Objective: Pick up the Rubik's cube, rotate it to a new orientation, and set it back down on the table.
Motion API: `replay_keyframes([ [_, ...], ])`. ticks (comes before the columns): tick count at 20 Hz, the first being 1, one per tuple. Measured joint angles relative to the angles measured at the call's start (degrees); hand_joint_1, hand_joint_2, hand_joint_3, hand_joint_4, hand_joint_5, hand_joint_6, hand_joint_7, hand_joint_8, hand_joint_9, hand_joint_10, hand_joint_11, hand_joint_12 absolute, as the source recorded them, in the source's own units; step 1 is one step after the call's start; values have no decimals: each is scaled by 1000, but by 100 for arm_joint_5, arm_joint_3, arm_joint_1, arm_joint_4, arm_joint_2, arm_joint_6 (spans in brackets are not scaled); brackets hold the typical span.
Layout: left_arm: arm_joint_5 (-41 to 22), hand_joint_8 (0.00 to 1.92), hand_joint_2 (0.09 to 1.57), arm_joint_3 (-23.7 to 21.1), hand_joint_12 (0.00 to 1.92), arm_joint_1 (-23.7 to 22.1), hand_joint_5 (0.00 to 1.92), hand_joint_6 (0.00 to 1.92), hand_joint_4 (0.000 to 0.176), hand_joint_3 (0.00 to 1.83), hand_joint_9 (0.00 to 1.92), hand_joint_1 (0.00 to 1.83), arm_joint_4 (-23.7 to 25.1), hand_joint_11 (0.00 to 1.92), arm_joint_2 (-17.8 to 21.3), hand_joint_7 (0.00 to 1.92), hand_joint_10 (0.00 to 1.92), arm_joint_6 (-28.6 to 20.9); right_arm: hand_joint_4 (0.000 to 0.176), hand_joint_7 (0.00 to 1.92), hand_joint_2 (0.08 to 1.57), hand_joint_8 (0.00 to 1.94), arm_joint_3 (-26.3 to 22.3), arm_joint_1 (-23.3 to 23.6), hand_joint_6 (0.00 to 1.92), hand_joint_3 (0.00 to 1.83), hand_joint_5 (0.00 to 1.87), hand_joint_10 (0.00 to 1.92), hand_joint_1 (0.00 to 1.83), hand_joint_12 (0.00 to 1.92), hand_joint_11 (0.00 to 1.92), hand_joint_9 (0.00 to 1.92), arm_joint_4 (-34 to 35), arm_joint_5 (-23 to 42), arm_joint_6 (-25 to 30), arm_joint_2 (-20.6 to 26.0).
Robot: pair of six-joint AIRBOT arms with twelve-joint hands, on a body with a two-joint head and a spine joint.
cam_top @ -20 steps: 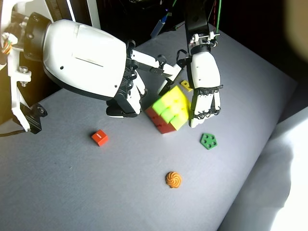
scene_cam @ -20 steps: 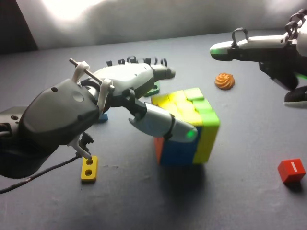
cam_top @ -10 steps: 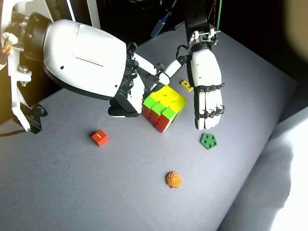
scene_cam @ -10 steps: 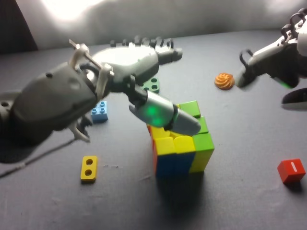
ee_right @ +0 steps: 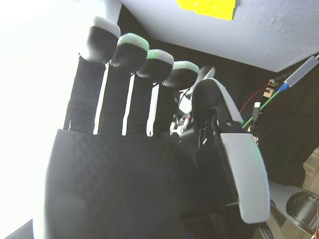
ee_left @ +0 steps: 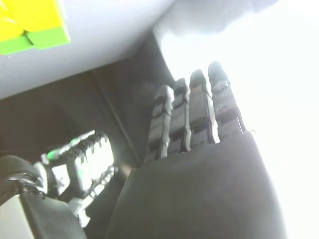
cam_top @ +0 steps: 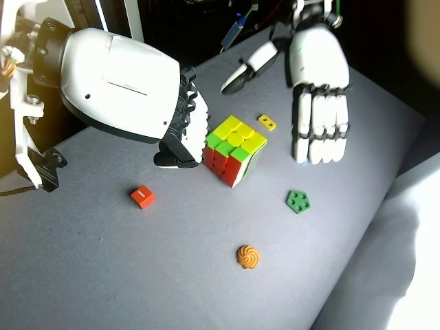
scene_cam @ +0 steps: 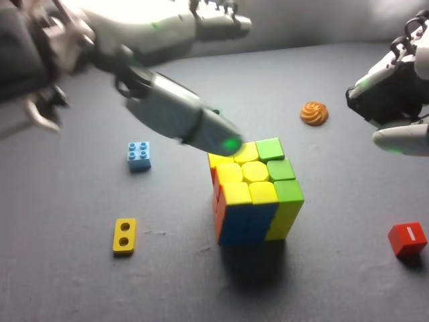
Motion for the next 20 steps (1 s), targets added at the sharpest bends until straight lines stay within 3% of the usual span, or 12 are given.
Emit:
replay_keyframes([
  [1, 205, 436, 1229, -59, 1217, -203, 699, 326, 0, 3, 591, 459, 15, 231, 173, 710, 602, 120, 0, 719, 1567, 1941, -7, -2, 1921, 3, 628, 1921, 352, 1921, 756, 725, 2, 7, -94, 0],
  [2, 332, 1487, 1470, -111, 1767, -302, 614, 1427, 0, 16, 550, 439, 13, 432, 284, 652, 1600, 168, 0, 715, 1561, 1941, -17, 0, 1921, 0, 620, 1921, 384, 1921, 765, 728, 0, 0, -179, 0],
  [3, 470, 1487, 1470, -223, 1767, -396, 614, 1427, 0, 16, 550, 439, 9, 432, 476, 652, 1600, 238, 0, 715, 1561, 1941, -55, -2, 1921, 0, 620, 1921, 384, 1921, 765, 728, -2, -17, -352, 0],
  [4, 619, 1834, 1539, -321, 1890, -444, 639, 1822, 0, 12, 619, 524, 7, 545, 645, 663, 1857, 249, 0, 700, 1555, 1941, -94, -2, 1921, 0, 611, 1921, 407, 1921, 743, 708, 0, -20, -553, 0],
  [6, 1158, 1904, 1516, -297, 1915, -525, 438, 1901, 0, 3, 611, 764, -2, 599, 748, 569, 1908, 258, 0, 701, 1546, 1941, -173, -28, 1921, 0, 606, 1921, 438, 1921, 729, 707, 9, -13, -837, -2],
  [7, 1300, 1904, 1516, -289, 1915, -535, 438, 1901, 0, 3, 611, 764, 7, 599, 741, 569, 1908, 295, 0, 701, 1546, 1941, -197, -61, 1921, 0, 606, 1921, 438, 1921, 729, 707, 15, -9, -881, -7],
  [9, 1368, 1910, 1446, -372, 1921, -535, 441, 1712, 0, 0, 444, 990, -13, 449, 699, 485, 1921, 299, 0, 715, 1501, 1941, -212, -125, 1921, 0, 566, 1921, 585, 1921, 772, 741, 22, 7, -981, -17],
  [12, 1281, 1903, 1449, -538, 1921, -538, 428, 1745, 0, 0, 489, 986, -142, 500, 678, 490, 1921, 474, 0, 749, 1486, 1941, -254, -243, 1921, 0, 615, 1921, 619, 1921, 805, 759, 9, -39, -1198, -11],
  [13, 1276, 1855, 1444, -540, 1921, -540, 453, 1784, 15, 0, 508, 983, -240, 473, 678, 484, 1921, 627, 0, 758, 1489, 1941, -273, -267, 1921, 0, 625, 1921, 624, 1921, 823, 762, 0, -44, -1263, -13],
  [14, 1266, 1848, 1422, -542, 1921, -540, 453, 1674, 0, 0, 446, 1026, -354, 391, 680, 538, 1849, 752, 0, 755, 1502, 1941, -299, -284, 1921, 5, 631, 1921, 580, 1921, 825, 763, -2, -39, -1307, -13],
  [18, 1222, 1921, 1408, -560, 1921, -540, 553, 1557, 0, 0, 537, 1054, -433, 574, 680, 491, 1921, 776, 0, 753, 1503, 1941, -363, -345, 1921, 2, 640, 1921, 580, 1921, 810, 760, 31, -39, -1305, -28],
  [20, 1191, 1921, 1429, -560, 1921, -540, 520, 1668, 0, 3, 540, 1010, -470, 558, 678, 454, 1921, 776, 0, 762, 1518, 1941, -380, -376, 1921, 5, 638, 1921, 544, 1921, 815, 783, -2, -74, -1307, -24],
])
